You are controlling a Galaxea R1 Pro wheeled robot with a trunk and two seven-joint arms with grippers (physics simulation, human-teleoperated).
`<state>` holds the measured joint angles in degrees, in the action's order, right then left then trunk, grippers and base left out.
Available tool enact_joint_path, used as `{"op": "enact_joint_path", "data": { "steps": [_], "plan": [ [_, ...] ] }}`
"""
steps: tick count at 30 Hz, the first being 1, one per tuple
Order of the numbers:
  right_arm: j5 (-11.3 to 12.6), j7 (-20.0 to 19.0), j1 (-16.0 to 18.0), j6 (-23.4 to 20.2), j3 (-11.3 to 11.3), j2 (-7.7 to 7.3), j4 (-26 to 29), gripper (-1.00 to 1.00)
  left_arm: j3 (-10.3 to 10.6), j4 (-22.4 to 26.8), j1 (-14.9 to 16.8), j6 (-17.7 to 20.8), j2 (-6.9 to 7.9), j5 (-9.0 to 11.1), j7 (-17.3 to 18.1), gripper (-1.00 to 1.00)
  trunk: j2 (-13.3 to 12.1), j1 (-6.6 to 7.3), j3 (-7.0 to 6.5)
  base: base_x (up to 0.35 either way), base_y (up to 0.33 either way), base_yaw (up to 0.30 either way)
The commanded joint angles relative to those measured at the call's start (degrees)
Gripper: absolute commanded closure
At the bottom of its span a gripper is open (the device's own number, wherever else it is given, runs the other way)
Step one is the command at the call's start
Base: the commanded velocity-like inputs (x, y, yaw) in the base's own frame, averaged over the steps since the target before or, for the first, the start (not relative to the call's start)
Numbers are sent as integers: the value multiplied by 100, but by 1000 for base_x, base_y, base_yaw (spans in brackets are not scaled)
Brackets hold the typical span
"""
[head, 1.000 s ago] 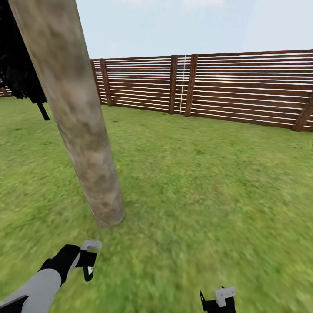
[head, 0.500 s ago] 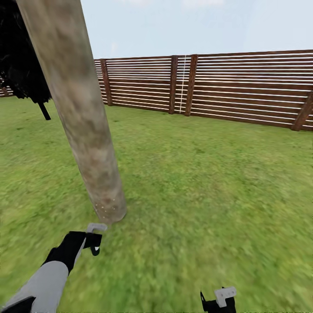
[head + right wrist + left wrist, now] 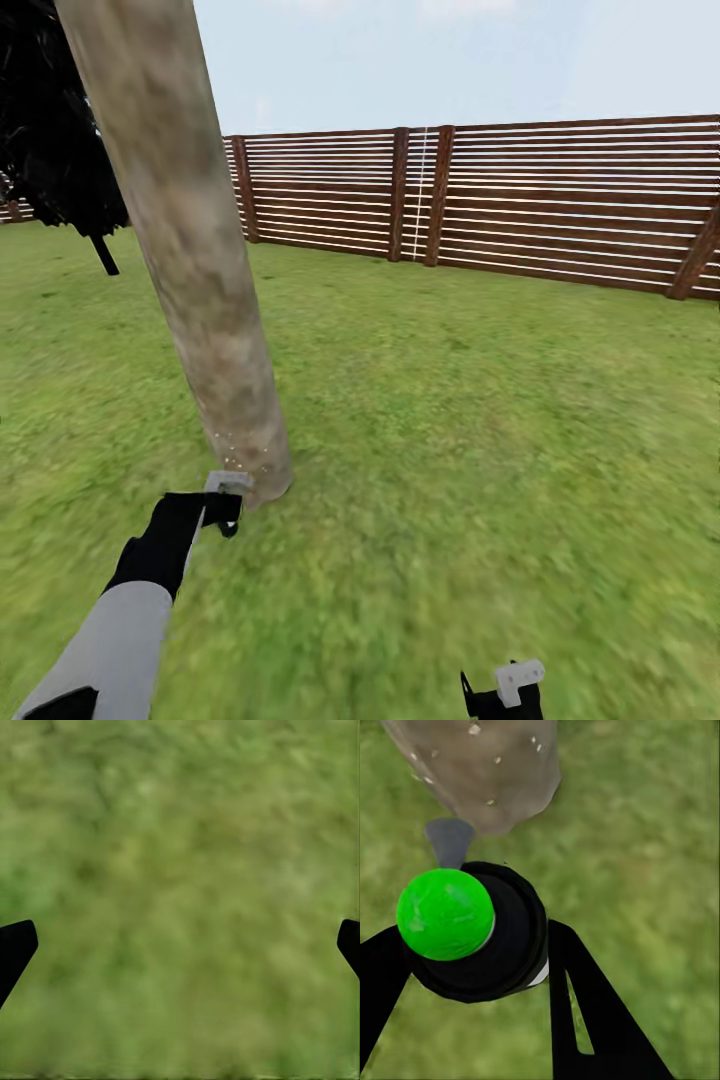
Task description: In the garden, pick up the pesticide atomizer on the floor and spray pesticide onto both trees until each tree trunk is fully covered.
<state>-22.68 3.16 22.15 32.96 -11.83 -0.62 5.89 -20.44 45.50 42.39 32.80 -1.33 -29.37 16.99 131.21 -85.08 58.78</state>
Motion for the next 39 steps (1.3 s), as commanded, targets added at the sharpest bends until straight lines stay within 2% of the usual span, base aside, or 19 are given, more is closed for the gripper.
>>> {"op": "enact_joint_path", "data": {
  "steps": [1,4,5,6,8,10,12,17,18,20,21,25,28,31,33,35,36,38,39],
  "plan": [
    [0,0,0,0,-1,0,0,-100,3,109,-2,5,27,3,29,100,0,0,0,-139,0,0],
    [0,0,0,0,0,0,0,-100,-5,346,5,295,427,8,526,100,0,0,0,-30,0,0],
    [0,0,0,0,0,0,0,-100,2,367,5,365,460,9,624,100,0,0,0,-5,0,0],
    [0,0,0,0,1,0,0,-100,7,381,6,402,442,9,674,100,0,0,0,-2,0,0],
    [0,0,0,0,2,0,0,-100,56,402,60,446,118,4,721,100,0,0,0,0,0,0],
    [0,0,0,0,4,0,-1,-100,152,406,141,459,8,2,725,100,0,0,0,0,0,0],
    [0,0,0,0,5,0,-7,-100,187,409,202,470,43,2,726,100,0,0,0,0,0,0],
    [0,0,0,0,5,0,-34,-100,201,694,282,672,380,-1,729,100,0,0,0,0,0,0],
    [0,-4,0,-1,4,0,-30,-100,210,717,285,694,353,0,728,100,0,0,0,-22,0,0],
    [0,-2,0,0,5,0,-26,-100,318,746,447,710,33,2,727,100,0,0,0,-320,0,97],
    [1,-3,0,0,5,0,-26,-100,328,754,517,719,31,2,727,100,0,0,0,-280,0,235],
    [0,-2,0,0,5,0,-28,-100,314,775,708,742,224,-12,729,100,0,0,0,-47,0,148],
    [0,-6,0,0,5,0,-33,-100,301,774,783,902,630,13,741,100,0,0,0,-3,0,12],
    [0,-7,0,0,5,0,-33,-100,381,767,788,928,571,15,759,100,0,0,0,0,0,0],
    [0,-8,0,0,5,0,-35,-100,778,768,814,935,412,7,1266,100,0,0,0,0,0,0],
    [0,-9,0,0,5,0,-35,-100,864,772,892,937,414,-11,1511,100,0,0,0,0,0,0],
    [0,-9,0,0,5,0,-35,-100,856,769,945,938,472,-15,1572,100,0,0,0,0,0,0],
    [0,-9,0,0,5,0,-35,-100,837,730,948,935,967,9,1628,100,0,0,0,0,0,0],
    [0,-9,0,0,5,0,-35,-100,833,715,933,932,1037,13,1641,100,0,0,0,0,0,0]
  ]
}}
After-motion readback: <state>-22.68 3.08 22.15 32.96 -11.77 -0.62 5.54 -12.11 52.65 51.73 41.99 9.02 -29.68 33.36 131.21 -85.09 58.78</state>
